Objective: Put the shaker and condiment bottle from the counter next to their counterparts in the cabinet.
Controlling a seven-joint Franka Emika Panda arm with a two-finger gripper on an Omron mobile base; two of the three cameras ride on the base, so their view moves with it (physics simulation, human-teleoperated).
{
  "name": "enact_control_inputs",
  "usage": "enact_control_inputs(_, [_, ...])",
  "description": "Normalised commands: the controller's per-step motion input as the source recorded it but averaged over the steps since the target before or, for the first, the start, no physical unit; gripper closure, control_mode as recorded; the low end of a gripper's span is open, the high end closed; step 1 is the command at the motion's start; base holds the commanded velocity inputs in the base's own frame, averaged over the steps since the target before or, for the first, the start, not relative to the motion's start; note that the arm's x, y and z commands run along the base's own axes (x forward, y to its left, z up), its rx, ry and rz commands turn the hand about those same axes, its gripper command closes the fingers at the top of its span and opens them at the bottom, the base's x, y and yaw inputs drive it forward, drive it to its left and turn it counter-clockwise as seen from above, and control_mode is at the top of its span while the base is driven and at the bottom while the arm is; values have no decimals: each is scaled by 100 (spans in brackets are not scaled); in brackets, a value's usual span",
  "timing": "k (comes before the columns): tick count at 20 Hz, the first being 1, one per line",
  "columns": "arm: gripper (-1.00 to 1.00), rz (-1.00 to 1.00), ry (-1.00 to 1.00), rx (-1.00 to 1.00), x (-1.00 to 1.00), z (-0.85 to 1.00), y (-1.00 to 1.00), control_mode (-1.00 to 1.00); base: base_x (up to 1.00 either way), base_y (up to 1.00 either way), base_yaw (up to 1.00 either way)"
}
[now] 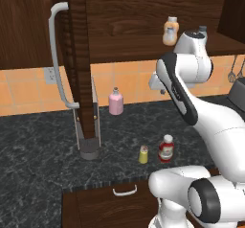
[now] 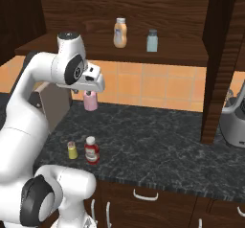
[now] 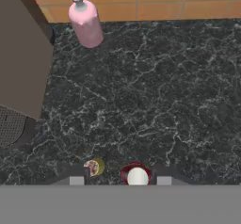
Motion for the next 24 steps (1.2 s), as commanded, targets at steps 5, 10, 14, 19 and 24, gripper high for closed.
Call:
enact_control_inputs(5, [-100, 16, -7, 5, -9, -8, 0, -100, 0, 0, 0])
enact_control_inputs(10, [-100, 50, -30, 10, -6, -17, -12, -100, 0, 0, 0])
enact_control_inputs(14, [-100, 64, -29, 9, -29, -61, -15, -100, 0, 0, 0])
enact_control_inputs(19, [-100, 43, -21, 19, -32, -79, -26, -100, 0, 0, 0])
enact_control_inputs(24, [-100, 40, -31, 15, -29, -75, -36, -100, 0, 0, 0])
